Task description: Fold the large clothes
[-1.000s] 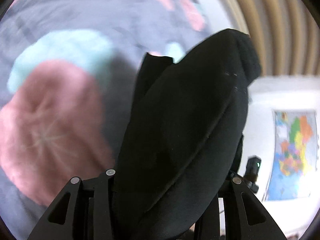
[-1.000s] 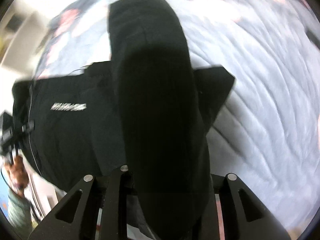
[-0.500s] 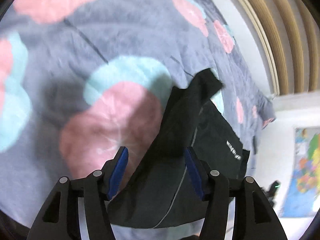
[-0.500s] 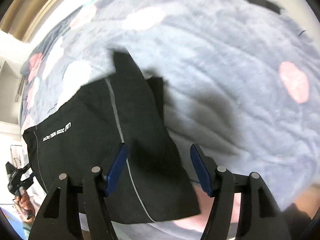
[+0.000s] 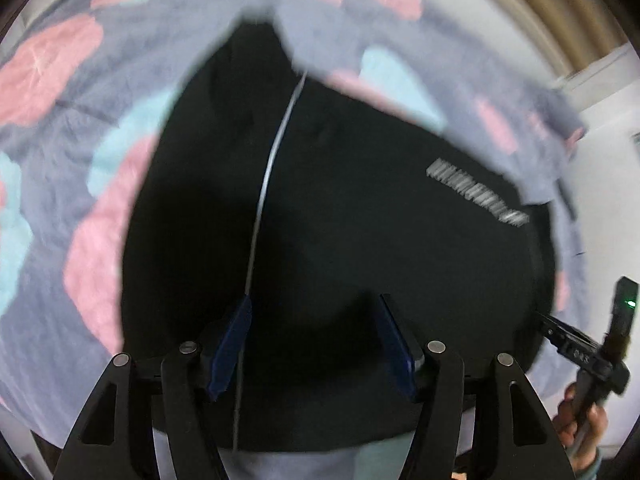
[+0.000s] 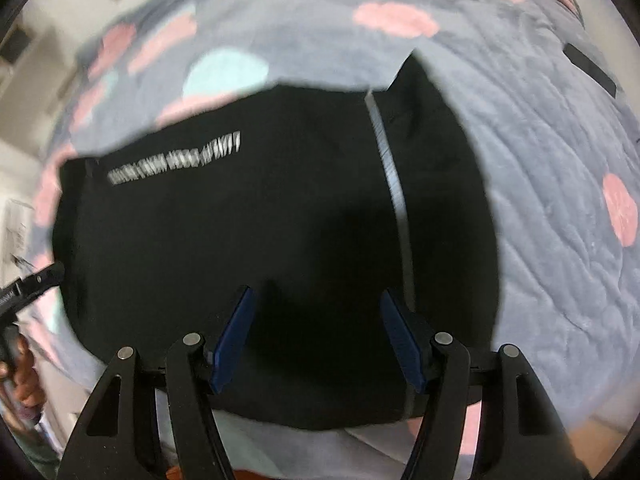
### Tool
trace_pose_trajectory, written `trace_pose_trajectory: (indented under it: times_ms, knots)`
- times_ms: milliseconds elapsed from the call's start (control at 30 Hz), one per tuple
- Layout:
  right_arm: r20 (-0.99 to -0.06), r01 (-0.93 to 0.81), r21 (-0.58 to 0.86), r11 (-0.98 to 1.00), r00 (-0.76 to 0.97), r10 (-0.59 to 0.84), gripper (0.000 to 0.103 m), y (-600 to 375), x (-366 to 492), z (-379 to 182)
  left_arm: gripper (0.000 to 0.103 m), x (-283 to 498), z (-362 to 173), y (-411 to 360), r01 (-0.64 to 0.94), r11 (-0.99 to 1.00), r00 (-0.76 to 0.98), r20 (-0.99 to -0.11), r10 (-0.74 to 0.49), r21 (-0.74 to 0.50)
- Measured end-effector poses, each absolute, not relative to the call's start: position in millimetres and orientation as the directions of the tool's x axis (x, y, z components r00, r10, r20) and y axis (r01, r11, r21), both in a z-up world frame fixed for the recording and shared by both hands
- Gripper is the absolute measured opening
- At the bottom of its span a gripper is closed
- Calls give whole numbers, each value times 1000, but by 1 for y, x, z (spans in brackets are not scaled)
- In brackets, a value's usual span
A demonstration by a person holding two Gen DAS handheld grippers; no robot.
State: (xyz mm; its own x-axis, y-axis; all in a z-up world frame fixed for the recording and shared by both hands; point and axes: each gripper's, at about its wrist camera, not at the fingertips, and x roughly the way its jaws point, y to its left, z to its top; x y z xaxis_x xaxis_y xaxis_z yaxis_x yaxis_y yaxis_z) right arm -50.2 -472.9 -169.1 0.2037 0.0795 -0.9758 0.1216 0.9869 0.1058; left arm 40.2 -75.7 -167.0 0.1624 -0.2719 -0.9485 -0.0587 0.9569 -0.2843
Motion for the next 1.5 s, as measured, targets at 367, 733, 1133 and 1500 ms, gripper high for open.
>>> trace_pose_trajectory:
  times_ms: [367, 733, 1133, 1500]
  knots:
    - [-987, 113, 79, 990, 151, 62, 69, -460, -50, -204, 69, 43, -183, -75, -55, 978, 132, -972, -193, -201]
    - [-941, 94, 120, 988, 329, 83, 69, -456, -66, -110, 69, 14, -74, -99, 65, 983, 420, -889, -183, -171]
    - [-896, 67, 4, 998, 444, -26, 69, -430, -82, -14, 69, -7, 25, -113, 84, 989, 635, -758, -149, -124]
    - [-883, 70, -58, 996, 461, -83, 69, -413, -88, 13, 70, -22, 63, -118, 61, 997, 677, -732, -79, -51]
